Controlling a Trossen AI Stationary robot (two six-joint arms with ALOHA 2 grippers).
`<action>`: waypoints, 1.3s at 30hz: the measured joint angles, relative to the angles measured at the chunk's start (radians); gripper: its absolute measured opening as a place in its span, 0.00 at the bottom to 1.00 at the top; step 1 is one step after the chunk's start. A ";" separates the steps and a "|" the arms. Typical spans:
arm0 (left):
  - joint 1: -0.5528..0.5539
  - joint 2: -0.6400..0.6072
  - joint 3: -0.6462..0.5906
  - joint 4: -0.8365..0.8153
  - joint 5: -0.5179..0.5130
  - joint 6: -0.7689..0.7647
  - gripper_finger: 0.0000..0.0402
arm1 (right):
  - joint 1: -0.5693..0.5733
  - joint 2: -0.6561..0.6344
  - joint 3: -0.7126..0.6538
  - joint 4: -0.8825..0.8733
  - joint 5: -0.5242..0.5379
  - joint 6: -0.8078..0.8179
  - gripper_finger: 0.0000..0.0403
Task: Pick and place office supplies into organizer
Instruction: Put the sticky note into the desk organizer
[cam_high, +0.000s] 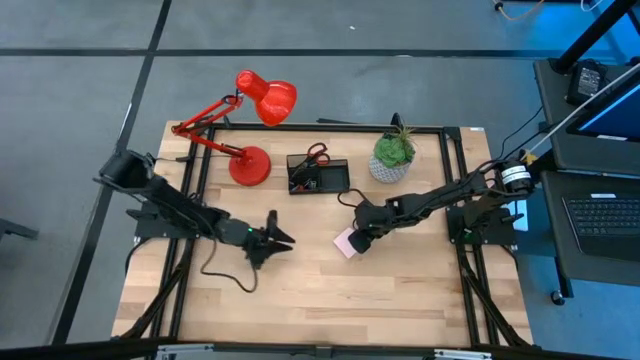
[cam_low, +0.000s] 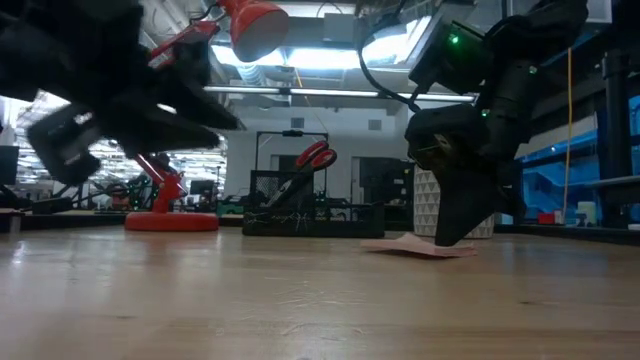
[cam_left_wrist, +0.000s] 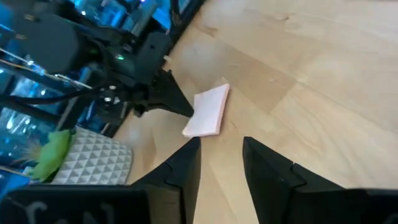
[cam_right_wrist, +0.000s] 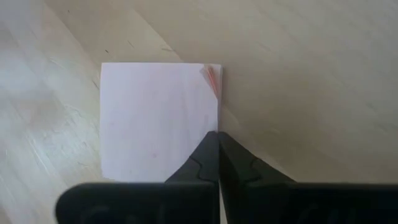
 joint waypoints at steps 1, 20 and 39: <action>0.003 0.034 0.023 0.000 0.000 -0.003 0.29 | 0.000 0.000 0.000 0.000 0.000 0.000 0.01; 0.098 0.343 0.491 -0.485 0.055 -0.114 0.29 | 0.000 0.000 0.000 0.004 -0.005 0.000 0.00; 0.173 0.533 0.639 -0.524 0.052 -0.018 0.29 | 0.000 0.003 -0.001 0.025 -0.028 0.000 0.00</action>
